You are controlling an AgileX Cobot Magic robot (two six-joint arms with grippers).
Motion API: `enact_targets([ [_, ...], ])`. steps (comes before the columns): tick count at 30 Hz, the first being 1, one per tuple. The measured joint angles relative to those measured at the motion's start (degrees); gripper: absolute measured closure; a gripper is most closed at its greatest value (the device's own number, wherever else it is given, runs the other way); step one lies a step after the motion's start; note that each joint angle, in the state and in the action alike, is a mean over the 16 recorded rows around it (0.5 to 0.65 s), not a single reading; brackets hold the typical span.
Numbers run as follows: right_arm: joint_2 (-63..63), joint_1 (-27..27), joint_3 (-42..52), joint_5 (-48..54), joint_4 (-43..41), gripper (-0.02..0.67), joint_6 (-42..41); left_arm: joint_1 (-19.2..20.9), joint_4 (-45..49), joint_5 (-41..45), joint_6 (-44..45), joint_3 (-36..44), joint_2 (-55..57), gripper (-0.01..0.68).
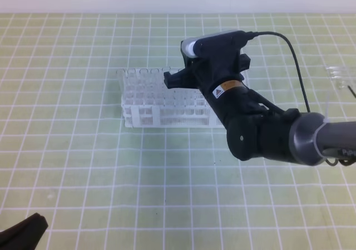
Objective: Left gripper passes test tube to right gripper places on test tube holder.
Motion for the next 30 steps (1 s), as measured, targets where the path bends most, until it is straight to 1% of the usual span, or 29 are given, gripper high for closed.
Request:
enact_targets([
  [15, 0.71, -0.02, 3.65, -6.3, -1.95, 0.549, 2.22, -0.02, -0.03, 0.2, 0.0, -0.24, -0.11, 0.675],
  [30, 1.09, -0.02, 4.02, -7.03, -2.83, 0.549, 2.44, 0.0, 0.0, 0.0, 0.0, 0.0, 0.0, 0.675],
])
